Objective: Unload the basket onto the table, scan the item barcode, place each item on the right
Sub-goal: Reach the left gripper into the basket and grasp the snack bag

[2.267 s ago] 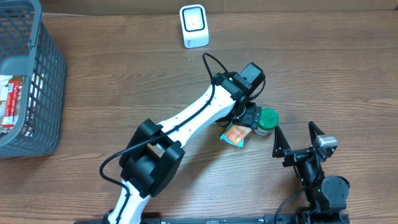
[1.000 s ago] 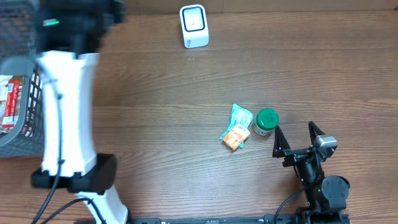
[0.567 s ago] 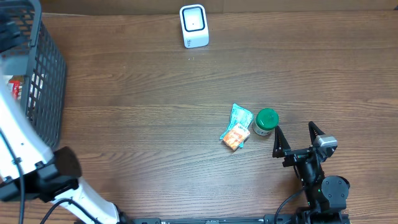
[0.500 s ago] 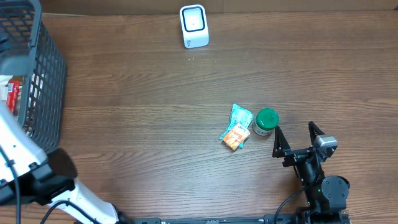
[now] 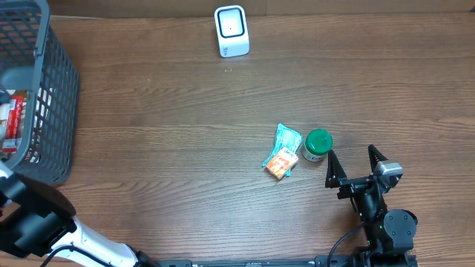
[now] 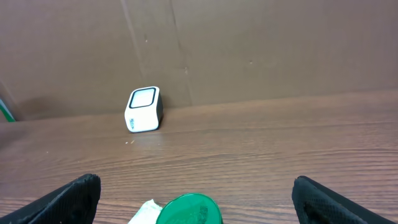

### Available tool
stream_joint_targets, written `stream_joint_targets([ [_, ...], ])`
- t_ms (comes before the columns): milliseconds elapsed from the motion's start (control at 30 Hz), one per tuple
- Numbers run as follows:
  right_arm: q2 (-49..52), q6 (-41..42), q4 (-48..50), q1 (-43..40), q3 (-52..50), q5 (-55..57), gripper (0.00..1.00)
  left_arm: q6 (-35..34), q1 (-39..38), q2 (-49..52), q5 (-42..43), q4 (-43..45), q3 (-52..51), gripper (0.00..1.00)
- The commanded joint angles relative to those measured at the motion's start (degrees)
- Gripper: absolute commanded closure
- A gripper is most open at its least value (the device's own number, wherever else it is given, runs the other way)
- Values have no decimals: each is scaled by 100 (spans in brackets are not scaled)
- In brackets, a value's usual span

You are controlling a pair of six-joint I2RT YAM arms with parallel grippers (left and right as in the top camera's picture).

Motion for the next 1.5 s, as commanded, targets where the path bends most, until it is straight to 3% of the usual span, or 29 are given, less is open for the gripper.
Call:
stream_joint_targets([
  [0, -52, 11, 17, -7, -61, 7, 0, 544, -13, -24, 299, 415, -632, 0],
  [667, -52, 11, 17, -7, -61, 9, 0, 1589, 9, 9, 538, 3154, -2605, 0],
  [867, -52, 11, 17, -7, -61, 9, 0, 1971, 11, 22, 623, 3442, -2712, 0],
  [1467, -52, 11, 17, -7, -61, 9, 0, 1735, 63, 870, 826, 3552, -2712, 0],
])
